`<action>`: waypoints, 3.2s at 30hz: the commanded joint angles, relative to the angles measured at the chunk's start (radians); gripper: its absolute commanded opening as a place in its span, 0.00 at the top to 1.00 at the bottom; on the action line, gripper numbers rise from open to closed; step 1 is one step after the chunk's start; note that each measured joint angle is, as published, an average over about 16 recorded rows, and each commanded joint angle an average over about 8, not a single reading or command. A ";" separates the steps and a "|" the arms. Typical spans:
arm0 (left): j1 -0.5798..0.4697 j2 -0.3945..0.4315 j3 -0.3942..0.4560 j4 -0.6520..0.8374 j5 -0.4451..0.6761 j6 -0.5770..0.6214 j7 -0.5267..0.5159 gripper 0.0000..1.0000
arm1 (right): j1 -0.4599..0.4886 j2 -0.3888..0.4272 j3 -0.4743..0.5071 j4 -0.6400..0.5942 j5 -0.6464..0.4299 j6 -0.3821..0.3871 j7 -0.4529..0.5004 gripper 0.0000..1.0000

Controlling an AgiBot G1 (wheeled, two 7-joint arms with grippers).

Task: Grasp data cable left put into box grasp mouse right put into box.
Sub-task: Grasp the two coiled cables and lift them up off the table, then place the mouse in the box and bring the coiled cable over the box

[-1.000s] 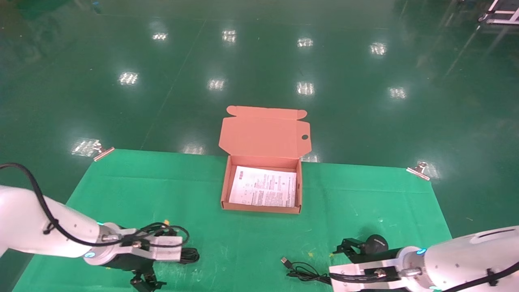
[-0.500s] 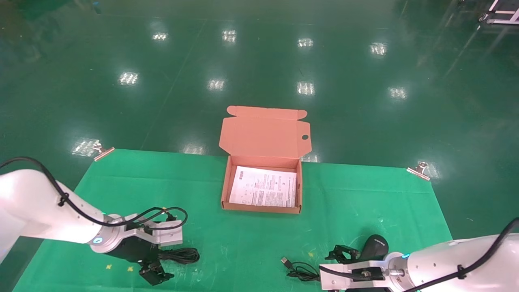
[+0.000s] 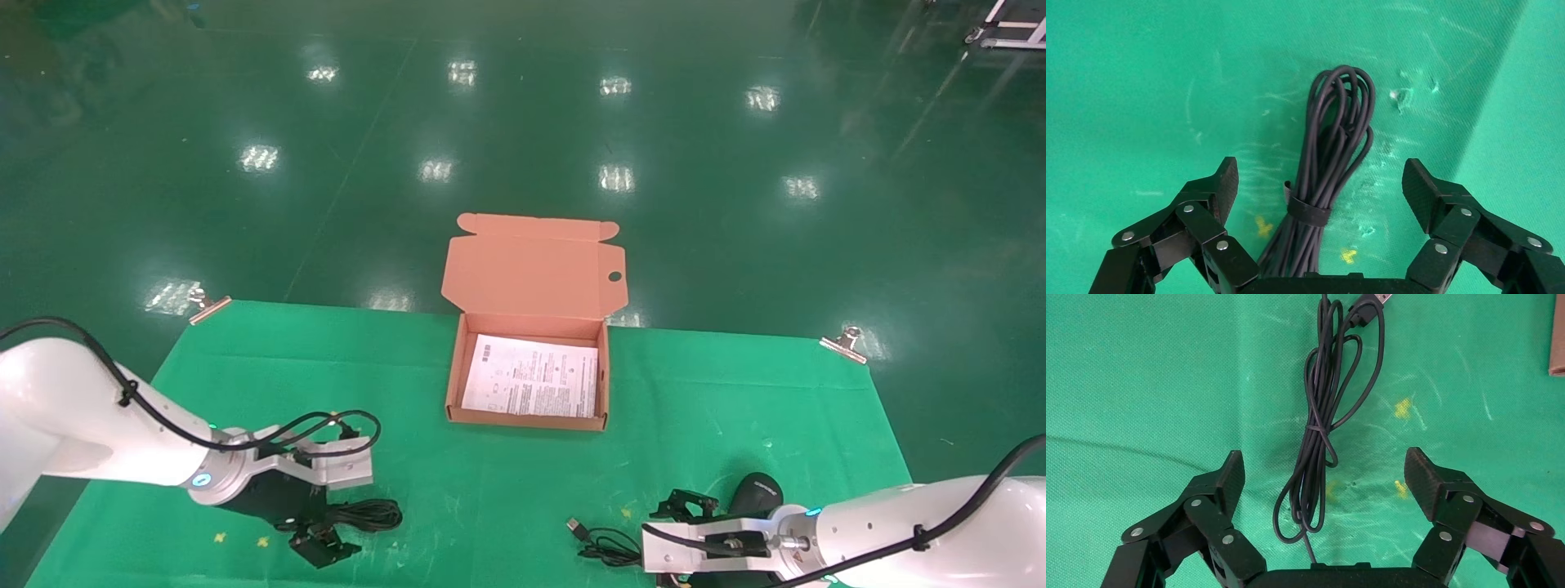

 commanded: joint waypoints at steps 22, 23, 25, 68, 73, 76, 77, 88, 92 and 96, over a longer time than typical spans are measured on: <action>0.005 -0.005 0.006 -0.023 0.007 0.007 -0.009 1.00 | 0.001 0.002 -0.002 0.017 -0.005 -0.008 0.007 1.00; 0.005 -0.005 0.006 -0.023 0.007 0.007 -0.010 1.00 | 0.001 0.002 -0.002 0.018 -0.005 -0.009 0.007 1.00; 0.005 -0.006 0.006 -0.024 0.007 0.007 -0.010 1.00 | 0.001 0.002 -0.002 0.018 -0.005 -0.009 0.008 1.00; -0.166 -0.177 -0.092 -0.548 -0.003 -0.140 -0.086 1.00 | 0.364 0.167 0.245 0.270 0.151 0.025 0.117 1.00; -0.183 -0.151 -0.092 -0.597 0.020 -0.173 -0.102 1.00 | 0.448 0.071 0.242 0.180 0.161 0.044 0.066 1.00; -0.197 -0.139 -0.094 -0.610 0.024 -0.182 -0.105 1.00 | 0.482 0.021 0.238 0.117 0.163 0.059 0.032 1.00; -0.200 -0.137 -0.095 -0.613 0.024 -0.184 -0.104 1.00 | 0.491 0.008 0.237 0.097 0.164 0.062 0.021 1.00; -0.217 -0.140 -0.101 -0.621 -0.008 -0.154 -0.093 1.00 | 0.534 -0.070 0.225 -0.021 0.182 0.063 -0.057 1.00; -0.206 -0.146 -0.092 -0.616 0.003 -0.146 -0.095 1.00 | 0.525 -0.093 0.219 -0.046 0.185 0.072 -0.070 1.00; -0.191 -0.150 -0.076 -0.599 0.040 -0.145 -0.112 1.00 | 0.511 -0.128 0.210 -0.097 0.187 0.087 -0.102 1.00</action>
